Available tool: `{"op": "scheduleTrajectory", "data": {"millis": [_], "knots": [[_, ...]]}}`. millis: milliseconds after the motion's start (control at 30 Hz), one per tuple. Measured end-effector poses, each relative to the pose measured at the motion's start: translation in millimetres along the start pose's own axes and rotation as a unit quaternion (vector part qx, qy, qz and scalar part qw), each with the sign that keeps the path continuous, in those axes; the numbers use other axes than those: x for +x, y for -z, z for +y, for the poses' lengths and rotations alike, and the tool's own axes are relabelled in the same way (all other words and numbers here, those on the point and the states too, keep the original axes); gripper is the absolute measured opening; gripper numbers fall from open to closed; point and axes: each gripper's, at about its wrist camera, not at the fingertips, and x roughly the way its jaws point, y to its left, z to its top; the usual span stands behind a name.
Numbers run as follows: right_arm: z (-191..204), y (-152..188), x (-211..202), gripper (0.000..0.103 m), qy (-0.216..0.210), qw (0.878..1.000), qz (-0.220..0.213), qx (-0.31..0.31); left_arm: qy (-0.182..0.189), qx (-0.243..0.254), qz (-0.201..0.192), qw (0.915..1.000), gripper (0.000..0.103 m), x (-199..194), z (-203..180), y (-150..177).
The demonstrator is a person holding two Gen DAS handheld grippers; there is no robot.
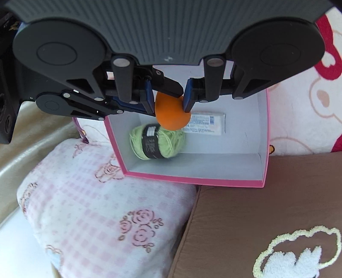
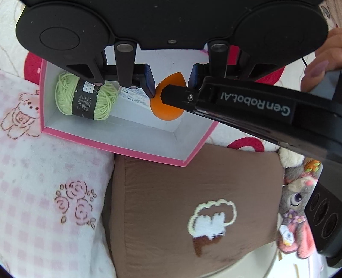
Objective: Organize objects
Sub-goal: 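Lower the sponge into the pink box and open the left gripper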
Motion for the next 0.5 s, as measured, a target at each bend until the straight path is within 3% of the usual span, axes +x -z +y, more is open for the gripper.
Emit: {"op": "scheduleTrajectory", "data": {"millis": [200, 500], "knots": [[-27, -18, 41, 0.038, 0.001, 1.0, 0.022, 0.022, -0.003, -0.024, 0.01, 0.9997, 0.026, 42, 18, -27], [-43, -31, 91, 0.038, 0.034, 0.998, 0.059, 0.007, 0.002, -0.064, 0.017, 0.9978, 0.026, 93, 42, -42]]}}
